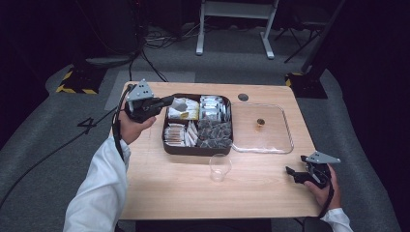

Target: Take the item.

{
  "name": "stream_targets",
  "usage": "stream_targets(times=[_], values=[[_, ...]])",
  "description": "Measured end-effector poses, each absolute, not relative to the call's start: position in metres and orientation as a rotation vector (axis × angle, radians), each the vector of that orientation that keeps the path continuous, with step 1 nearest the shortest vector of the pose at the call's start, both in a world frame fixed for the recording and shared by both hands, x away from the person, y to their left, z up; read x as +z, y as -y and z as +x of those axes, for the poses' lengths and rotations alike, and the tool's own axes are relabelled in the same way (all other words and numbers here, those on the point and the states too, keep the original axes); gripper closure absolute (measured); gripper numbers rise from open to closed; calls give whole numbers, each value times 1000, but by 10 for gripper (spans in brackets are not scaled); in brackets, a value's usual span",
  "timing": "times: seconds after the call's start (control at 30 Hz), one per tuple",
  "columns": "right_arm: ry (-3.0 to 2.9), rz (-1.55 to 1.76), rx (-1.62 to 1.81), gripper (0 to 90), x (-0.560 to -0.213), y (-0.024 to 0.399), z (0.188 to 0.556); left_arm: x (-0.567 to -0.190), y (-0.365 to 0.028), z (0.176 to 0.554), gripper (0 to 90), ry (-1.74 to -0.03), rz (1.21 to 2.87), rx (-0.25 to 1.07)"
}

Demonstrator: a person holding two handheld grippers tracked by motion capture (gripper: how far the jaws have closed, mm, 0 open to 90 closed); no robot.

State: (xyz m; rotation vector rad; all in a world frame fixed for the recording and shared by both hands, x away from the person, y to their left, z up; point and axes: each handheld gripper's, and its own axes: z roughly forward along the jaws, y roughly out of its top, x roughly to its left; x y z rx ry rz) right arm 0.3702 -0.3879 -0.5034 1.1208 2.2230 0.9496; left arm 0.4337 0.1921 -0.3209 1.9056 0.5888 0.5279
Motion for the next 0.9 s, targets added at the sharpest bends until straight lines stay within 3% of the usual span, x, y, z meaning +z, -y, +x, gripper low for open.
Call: stream_targets(times=[0.4, 0.9], values=[[-2224, 1123, 950, 166, -503, 388, 370, -316, -166, 408, 900, -479, 1933, 480], [-2220, 1121, 947, 167, -503, 388, 370, -334, -129, 380, 900, -373, 1957, 331]])
